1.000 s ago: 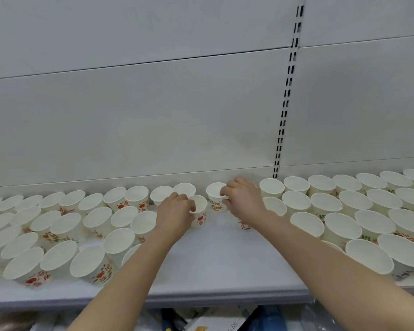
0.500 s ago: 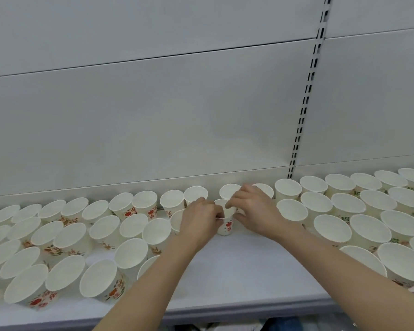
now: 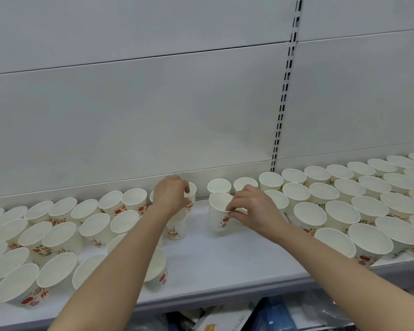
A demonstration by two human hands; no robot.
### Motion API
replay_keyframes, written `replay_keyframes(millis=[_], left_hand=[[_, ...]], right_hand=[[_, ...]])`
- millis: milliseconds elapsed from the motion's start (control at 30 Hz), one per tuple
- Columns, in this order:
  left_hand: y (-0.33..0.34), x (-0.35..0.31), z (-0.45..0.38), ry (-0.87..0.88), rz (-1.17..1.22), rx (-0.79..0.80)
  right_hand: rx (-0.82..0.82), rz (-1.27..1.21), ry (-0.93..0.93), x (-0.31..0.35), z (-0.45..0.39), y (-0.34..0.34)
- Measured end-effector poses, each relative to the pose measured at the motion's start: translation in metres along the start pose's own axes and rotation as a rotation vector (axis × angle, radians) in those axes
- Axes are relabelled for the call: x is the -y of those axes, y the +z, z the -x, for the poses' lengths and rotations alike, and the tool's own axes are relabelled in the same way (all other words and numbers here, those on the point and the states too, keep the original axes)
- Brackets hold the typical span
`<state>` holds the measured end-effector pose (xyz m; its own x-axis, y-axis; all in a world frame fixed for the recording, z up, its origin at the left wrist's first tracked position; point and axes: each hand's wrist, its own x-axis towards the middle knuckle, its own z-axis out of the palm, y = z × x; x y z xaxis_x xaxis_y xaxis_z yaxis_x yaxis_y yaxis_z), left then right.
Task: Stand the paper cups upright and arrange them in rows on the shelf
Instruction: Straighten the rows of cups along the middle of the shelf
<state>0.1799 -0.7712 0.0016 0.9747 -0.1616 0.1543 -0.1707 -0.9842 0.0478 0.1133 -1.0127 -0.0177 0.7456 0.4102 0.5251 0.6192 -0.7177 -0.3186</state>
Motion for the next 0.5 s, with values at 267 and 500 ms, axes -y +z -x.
replay_keyframes(millis=[267, 500], left_hand=[[0.001, -0.019, 0.004, -0.088, 0.048, -0.187], [-0.019, -0.078, 0.085, 0.017, 0.353, -0.195]], right_hand=[[-0.026, 0.017, 0.049, -0.014, 0.060, -0.039], [-0.007, 0.141, 0.042, -0.026, 0.095, -0.060]])
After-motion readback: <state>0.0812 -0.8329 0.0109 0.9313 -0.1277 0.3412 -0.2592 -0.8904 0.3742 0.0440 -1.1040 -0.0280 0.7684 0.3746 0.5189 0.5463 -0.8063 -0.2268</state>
